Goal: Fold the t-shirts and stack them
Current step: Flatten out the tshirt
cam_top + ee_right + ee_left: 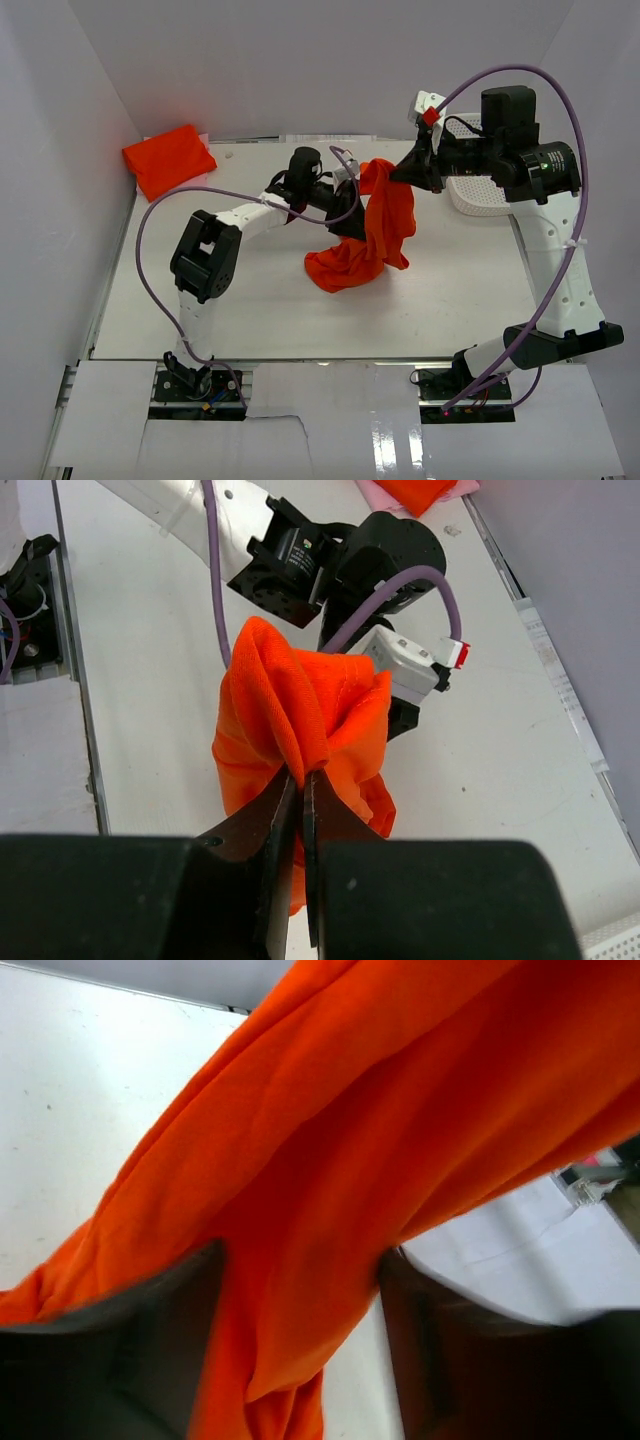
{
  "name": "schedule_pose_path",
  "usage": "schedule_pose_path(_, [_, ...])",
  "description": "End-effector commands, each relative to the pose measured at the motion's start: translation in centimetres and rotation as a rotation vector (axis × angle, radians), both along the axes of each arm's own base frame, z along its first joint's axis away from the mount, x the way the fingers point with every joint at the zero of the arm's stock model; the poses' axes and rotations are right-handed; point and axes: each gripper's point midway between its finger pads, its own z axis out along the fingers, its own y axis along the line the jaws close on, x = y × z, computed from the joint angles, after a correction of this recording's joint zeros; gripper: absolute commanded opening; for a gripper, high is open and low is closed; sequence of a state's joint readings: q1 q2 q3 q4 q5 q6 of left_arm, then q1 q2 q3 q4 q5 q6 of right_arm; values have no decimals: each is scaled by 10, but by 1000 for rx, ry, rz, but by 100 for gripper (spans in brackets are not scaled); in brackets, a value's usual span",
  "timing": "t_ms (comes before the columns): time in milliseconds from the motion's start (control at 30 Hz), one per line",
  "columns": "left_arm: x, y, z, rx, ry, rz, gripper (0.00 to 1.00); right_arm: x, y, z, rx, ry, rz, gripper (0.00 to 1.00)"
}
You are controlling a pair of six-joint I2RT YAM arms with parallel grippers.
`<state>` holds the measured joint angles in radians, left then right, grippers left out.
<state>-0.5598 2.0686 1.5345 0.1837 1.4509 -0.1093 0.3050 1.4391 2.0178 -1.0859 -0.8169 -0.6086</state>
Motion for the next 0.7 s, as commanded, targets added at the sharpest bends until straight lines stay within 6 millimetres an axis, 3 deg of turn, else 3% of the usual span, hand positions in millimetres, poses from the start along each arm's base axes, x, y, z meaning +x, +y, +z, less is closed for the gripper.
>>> schedule_pose_path(0, [-2,5,10,-27,-57,13,57,-5,-2,17,23,-44,-3,8])
schedule_pose_path(67, [6,6,1,14,-94,83,40,-3,-3,14,16,-38,-13,8])
schedule_pose_path(100, [9,6,7,34,-112,108,2,-2,-3,13,14,-33,-18,8])
schedule_pose_path(133, [23,5,1,92,-131,193,0,0,-4,9,7,-22,-29,8])
schedule_pose_path(167, [21,11,-7,144,-125,210,0,3,-4,7,8,-17,-37,8])
schedule_pose_path(200, [19,15,4,147,-157,225,0,5,-5,5,7,-11,-47,8])
schedule_pose_path(300, [23,30,8,209,-238,352,0,19,-7,-6,-1,9,-96,8])
schedule_pose_path(333, [19,40,21,214,-279,406,0,24,-9,-10,-8,15,-117,8])
schedule_pose_path(400, [36,55,35,250,-380,560,0,36,-9,-16,-8,27,-156,8])
schedule_pose_path(433, [36,64,55,239,-435,624,0,46,-11,-23,-22,38,-190,8])
schedule_pose_path(467, [59,80,63,296,-483,784,0,52,-11,-24,-22,41,-206,8])
schedule_pose_path(533, [75,98,88,321,-535,921,0,71,-8,-33,-29,80,-232,8])
schedule_pose_path(567, [80,106,113,322,-566,977,0,77,-6,-34,-26,90,-235,8])
schedule_pose_path(600, [90,117,125,354,-593,1055,0,82,-4,-24,-7,84,-236,8])
schedule_pose_path(633, [95,123,138,364,-597,1100,0,87,3,-28,0,110,-209,8])
schedule_pose_path(667, [99,128,161,368,-603,1146,0,89,6,-23,13,107,-197,8])
